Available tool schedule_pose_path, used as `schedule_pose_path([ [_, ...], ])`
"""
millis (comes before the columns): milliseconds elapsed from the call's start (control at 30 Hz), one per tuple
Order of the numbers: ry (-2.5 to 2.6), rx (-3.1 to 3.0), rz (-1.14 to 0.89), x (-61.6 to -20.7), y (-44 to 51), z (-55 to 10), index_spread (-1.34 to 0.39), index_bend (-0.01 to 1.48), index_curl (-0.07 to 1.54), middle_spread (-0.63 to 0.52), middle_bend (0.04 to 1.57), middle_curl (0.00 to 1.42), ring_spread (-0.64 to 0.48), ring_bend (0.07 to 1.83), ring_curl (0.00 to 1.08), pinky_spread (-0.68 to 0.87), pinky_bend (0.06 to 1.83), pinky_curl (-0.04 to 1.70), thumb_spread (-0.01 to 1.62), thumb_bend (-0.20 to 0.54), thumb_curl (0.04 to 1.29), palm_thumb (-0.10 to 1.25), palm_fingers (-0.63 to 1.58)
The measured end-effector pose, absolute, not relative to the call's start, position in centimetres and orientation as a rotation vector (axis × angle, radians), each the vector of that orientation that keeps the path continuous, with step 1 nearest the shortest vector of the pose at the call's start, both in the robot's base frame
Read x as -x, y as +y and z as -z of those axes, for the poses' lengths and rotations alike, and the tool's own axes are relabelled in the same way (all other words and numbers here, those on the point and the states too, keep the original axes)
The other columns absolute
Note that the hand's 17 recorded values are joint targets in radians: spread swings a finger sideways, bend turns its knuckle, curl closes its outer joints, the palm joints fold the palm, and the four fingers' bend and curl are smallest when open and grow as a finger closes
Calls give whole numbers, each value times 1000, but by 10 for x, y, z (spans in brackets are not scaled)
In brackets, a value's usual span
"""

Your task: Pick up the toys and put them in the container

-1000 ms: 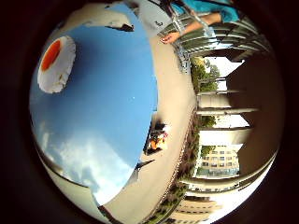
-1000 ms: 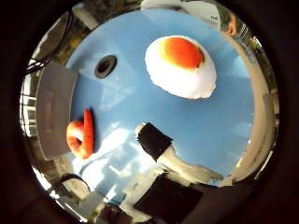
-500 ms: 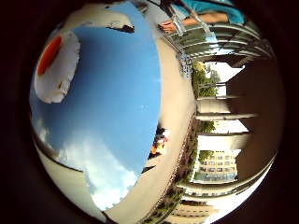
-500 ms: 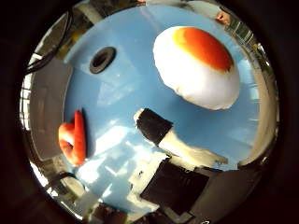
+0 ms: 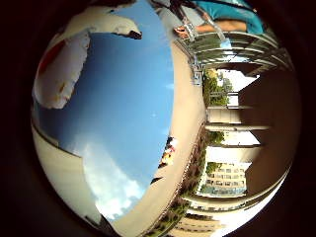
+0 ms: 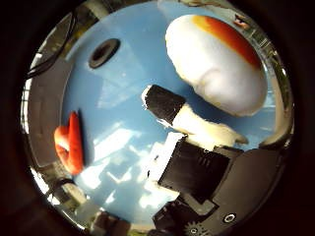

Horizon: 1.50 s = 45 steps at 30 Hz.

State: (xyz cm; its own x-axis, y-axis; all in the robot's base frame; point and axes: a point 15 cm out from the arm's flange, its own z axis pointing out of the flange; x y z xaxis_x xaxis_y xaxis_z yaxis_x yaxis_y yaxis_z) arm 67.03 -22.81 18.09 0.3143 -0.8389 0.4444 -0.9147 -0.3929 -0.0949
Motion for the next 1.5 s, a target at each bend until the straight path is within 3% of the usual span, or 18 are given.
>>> schedule_pose_path([
  [100, -1605, -2409, -657, -672, -225, -187, -420, 626, 416, -100, 732, 501, 154, 859, 412, 505, 964, 46, 1125, 46, 360, 555, 1524],
  [167, -1575, -2425, -661, -674, -219, -192, -434, 637, 442, -109, 835, 549, 123, 999, 459, 463, 1104, 100, 1092, 87, 398, 690, 1501],
  [300, -1539, -2436, -683, -673, -217, -214, -490, 708, 528, -130, 1054, 661, 43, 1232, 560, 356, 1408, 222, 1011, 108, 489, 876, 1278],
  [567, -1559, -2464, -703, -656, -212, -286, -563, 819, 697, -147, 1223, 782, -36, 1413, 661, 230, 1637, 351, 988, 52, 602, 923, 1070],
  [867, -1572, -2617, -748, -623, -156, -398, -603, 848, 889, -151, 1293, 854, -64, 1489, 707, 158, 1710, 432, 1001, -7, 696, 935, 970],
  [933, -1607, -2646, -753, -623, -148, -405, -610, 847, 923, -151, 1303, 864, -66, 1490, 711, 150, 1721, 446, 1002, -43, 698, 871, 943],
  [1000, -1657, -2646, -762, -626, -149, -404, -600, 868, 936, -143, 1265, 842, -47, 1453, 687, 173, 1656, 436, 1022, -82, 665, 706, 984],
  [1033, -1683, -2633, -768, -629, -154, -399, -590, 892, 912, -133, 1212, 805, -31, 1345, 639, 207, 1558, 409, 1064, -88, 622, 633, 974],
  [1133, -1757, -2595, -708, -645, -164, -353, -511, 690, 869, -150, 966, 704, 54, 1207, 620, 292, 1500, 409, 1129, -71, 518, 499, 322],
  [1200, -1793, -2560, -679, -653, -177, -321, -452, 596, 800, -123, 833, 624, 132, 1099, 540, 345, 1371, 346, 1144, -61, 468, 444, 77],
  [1500, -1638, -2448, -714, -670, -217, -247, -225, 338, 590, 0, 537, 445, 255, 819, 355, 433, 1205, 226, 1110, -59, 346, 258, -19],
])
